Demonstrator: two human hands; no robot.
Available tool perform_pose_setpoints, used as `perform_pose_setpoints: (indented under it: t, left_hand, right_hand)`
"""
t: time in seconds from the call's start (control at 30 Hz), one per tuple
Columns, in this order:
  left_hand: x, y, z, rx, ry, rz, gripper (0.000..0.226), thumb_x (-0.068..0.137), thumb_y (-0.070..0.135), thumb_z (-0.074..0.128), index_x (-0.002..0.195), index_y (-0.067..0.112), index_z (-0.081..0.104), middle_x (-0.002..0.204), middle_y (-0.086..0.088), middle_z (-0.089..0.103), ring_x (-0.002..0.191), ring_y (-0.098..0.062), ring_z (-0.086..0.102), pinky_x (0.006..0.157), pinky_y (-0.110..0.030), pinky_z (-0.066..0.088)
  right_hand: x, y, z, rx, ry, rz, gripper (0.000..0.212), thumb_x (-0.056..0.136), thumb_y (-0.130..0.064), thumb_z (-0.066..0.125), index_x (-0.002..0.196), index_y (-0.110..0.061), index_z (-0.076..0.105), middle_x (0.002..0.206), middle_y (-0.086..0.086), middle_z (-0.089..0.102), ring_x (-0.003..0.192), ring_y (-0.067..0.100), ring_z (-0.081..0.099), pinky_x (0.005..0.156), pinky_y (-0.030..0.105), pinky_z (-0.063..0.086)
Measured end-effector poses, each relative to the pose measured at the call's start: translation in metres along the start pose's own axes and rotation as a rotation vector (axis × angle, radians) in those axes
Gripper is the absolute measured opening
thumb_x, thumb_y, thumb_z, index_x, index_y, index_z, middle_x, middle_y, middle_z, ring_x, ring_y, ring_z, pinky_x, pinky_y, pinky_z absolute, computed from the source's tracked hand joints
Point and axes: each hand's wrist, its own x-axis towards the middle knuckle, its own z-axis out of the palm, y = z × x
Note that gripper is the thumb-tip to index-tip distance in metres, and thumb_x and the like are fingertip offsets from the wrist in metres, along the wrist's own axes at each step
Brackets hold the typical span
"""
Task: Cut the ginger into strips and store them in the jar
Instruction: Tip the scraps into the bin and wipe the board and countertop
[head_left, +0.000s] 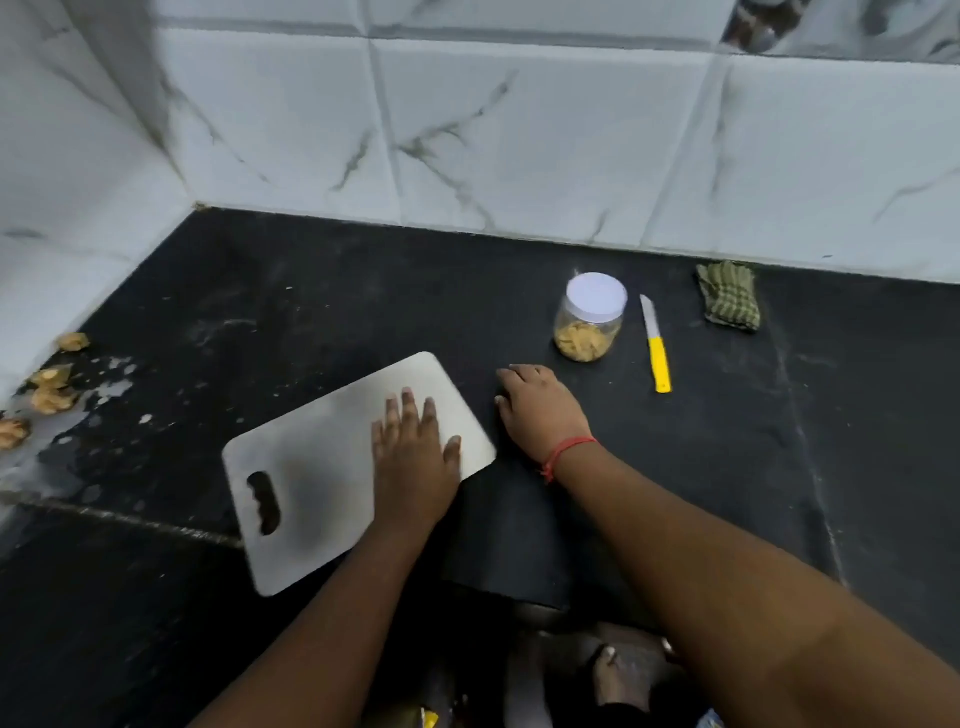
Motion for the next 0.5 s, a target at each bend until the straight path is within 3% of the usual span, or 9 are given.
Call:
perform_pose_setpoints:
  t: [0.13, 0.23, 0.37, 0.5]
  left_hand:
    - [0.015, 0.086, 0.020, 0.004, -0.019, 0.311, 0.066, 0.100, 0.046, 0.029, 0.155, 0.011, 0.037, 0.166, -0.013, 0.026, 0.155, -0.031, 0.016, 0.125, -0.048, 0.011]
    - [0.023, 0.146, 0.039, 0.007, -0.043, 0.475, 0.067, 0.098, 0.047, 0.028, 0.153, 0.012, 0.041, 0.163, -0.012, 0.033, 0.153, -0.030, 0.024, 0.125, -0.050, 0.016]
    - [0.037, 0.210, 0.065, 0.016, -0.089, 0.555, 0.066, 0.099, 0.048, 0.030, 0.154, 0.014, 0.041, 0.163, -0.011, 0.032, 0.154, -0.029, 0.023, 0.124, -0.050, 0.018]
    - [0.049, 0.243, 0.084, 0.047, -0.111, 0.598, 0.068, 0.100, 0.051, 0.027, 0.158, 0.016, 0.032, 0.166, -0.010, 0.025, 0.156, -0.027, 0.015, 0.125, -0.049, 0.011]
  right_hand:
    - [-0.019, 0.072, -0.017, 0.000, 0.188, 0.017, 0.033, 0.093, -0.030, 0.048, 0.122, -0.020, 0.059, 0.117, 0.000, 0.062, 0.109, 0.024, 0.054, 0.086, 0.039, 0.050]
    - [-0.030, 0.135, -0.031, -0.052, 0.281, 0.091, 0.028, 0.091, -0.030, 0.046, 0.112, -0.019, 0.062, 0.102, 0.001, 0.061, 0.095, 0.026, 0.054, 0.078, 0.040, 0.050]
    - [-0.034, 0.226, -0.053, -0.128, 0.291, 0.278, 0.026, 0.090, -0.033, 0.042, 0.107, -0.019, 0.056, 0.106, 0.002, 0.057, 0.099, 0.025, 0.051, 0.081, 0.041, 0.048]
    - [-0.014, 0.297, -0.070, -0.102, 0.235, 0.424, 0.035, 0.090, -0.034, 0.050, 0.118, -0.014, 0.054, 0.120, 0.007, 0.056, 0.112, 0.029, 0.048, 0.091, 0.043, 0.047]
